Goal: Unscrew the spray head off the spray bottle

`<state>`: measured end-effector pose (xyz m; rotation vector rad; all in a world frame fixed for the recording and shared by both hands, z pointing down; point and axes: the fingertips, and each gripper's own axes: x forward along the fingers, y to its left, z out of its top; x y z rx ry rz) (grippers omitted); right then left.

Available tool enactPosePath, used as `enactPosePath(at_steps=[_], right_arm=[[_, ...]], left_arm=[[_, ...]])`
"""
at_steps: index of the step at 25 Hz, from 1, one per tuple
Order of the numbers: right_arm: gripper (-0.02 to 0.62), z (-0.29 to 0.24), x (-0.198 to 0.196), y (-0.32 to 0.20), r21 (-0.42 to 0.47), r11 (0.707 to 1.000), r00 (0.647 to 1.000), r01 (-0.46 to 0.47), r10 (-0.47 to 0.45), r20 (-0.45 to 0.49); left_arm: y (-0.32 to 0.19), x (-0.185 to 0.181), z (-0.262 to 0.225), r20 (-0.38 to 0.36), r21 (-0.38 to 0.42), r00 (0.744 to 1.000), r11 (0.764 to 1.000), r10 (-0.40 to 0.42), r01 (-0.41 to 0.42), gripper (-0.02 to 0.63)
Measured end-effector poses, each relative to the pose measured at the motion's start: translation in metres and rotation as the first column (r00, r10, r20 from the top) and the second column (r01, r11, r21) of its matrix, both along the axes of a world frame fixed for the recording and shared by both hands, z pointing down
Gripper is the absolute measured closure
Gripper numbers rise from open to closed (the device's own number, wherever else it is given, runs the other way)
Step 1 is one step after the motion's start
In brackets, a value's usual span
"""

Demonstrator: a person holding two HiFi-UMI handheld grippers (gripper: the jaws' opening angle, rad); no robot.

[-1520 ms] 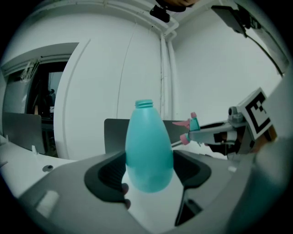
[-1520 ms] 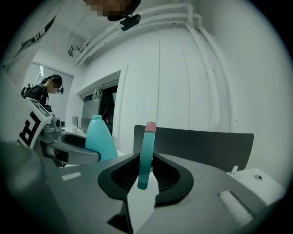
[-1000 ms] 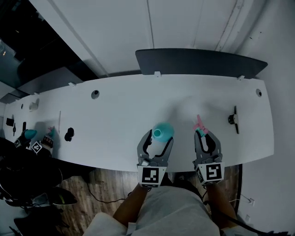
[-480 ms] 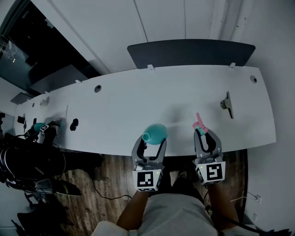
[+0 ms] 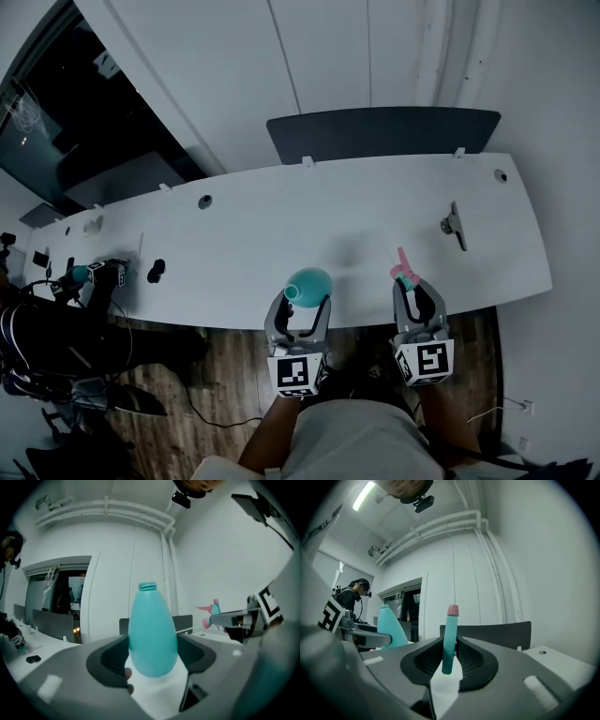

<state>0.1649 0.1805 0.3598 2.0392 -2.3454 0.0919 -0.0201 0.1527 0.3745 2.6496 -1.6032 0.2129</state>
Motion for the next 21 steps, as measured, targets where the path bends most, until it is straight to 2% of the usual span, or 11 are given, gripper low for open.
enactPosePath(at_steps=[9, 21], right_arm=[[0.508, -0.007, -0.022, 0.002, 0.024, 1.0, 0.999, 0.007, -0.007, -0.032], [0.508, 0.002, -0.026, 0.005, -0.007, 1.0, 0.999, 0.021, -0.021, -0.036]], left_arm=[[0.001, -0.006, -0.007, -0.017, 0.027, 0.999, 0.999, 0.027, -0.026, 0.285], [0.008, 0.003, -0.004, -0.01, 0.017, 0.999, 0.999, 0.043, -0.043, 0.285]])
